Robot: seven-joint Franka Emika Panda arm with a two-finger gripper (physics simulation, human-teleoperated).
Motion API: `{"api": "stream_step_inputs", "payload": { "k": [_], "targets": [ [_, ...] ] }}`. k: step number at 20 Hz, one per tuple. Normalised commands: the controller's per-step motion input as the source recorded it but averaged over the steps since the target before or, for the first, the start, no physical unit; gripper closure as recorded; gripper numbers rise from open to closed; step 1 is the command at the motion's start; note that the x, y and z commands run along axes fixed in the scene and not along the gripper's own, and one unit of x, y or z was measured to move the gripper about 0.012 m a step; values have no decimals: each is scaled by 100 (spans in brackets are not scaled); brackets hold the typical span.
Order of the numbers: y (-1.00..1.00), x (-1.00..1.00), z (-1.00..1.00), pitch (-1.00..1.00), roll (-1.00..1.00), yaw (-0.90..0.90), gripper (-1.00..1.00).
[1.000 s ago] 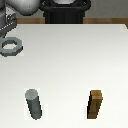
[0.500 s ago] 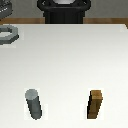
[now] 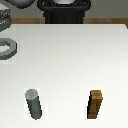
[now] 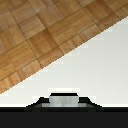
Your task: Put the loop with the handle onto the peg.
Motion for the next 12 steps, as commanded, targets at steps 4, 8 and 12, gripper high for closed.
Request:
{"api": "stream_step_inputs", "payload": {
  "k": [4, 8, 12],
  "targets": [
    [0, 100, 0, 0, 0, 0, 100],
    [75, 25, 0, 0, 0, 0, 100],
    [75, 0, 0, 0, 0, 0, 100]
  ]
}}
